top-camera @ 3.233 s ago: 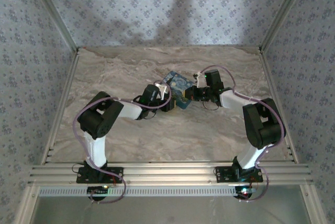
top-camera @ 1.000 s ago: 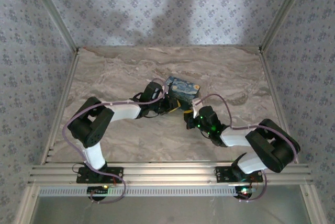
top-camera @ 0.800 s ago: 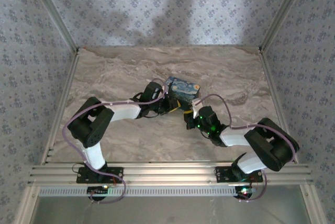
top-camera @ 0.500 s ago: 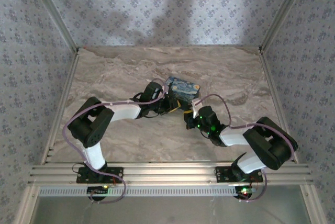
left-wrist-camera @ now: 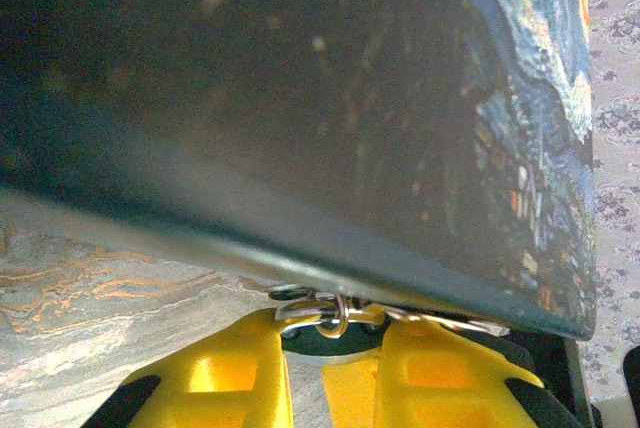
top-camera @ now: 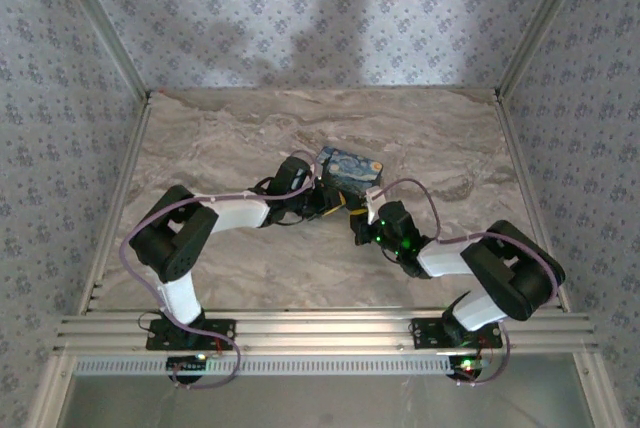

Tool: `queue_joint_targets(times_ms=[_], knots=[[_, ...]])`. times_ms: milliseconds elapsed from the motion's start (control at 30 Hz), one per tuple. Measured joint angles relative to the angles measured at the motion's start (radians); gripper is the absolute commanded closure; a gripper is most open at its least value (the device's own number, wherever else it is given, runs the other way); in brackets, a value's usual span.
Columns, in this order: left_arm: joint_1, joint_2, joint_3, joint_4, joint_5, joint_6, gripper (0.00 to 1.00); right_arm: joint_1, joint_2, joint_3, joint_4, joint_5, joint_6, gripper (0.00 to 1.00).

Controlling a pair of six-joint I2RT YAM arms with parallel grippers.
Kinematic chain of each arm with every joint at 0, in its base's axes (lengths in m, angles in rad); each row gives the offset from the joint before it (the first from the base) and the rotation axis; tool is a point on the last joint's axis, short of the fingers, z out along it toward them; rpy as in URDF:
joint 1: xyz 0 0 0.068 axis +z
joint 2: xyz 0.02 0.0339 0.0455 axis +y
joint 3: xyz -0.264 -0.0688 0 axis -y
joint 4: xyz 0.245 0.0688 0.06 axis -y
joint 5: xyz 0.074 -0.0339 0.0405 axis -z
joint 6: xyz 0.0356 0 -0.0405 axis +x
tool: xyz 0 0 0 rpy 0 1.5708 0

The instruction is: Unlock a padlock with a key

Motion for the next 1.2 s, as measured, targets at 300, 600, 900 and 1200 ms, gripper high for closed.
queue_joint_targets(times_ms=[300,600,900,1200], knots=[[0.0,0.0,0.0,0.002,0.0,-0.001,0.86,-0.002,0.004,0.0,0.007,-0.007,0.0,1.0],[0.0,0.0,0.0,0.003,0.0,-0.008,0.86,-0.002,0.004,0.0,0.008,-0.007,0.0,1.0],[0.0,0.0,0.0,0.004,0.0,-0.008,0.86,-0.002,0.003,-0.004,0.015,-0.006,0.0,1.0],[-0.002,0.0,0.0,0.004,-0.001,-0.011,0.86,-0.002,-0.01,-0.019,0.016,-0.005,0.0,1.0]])
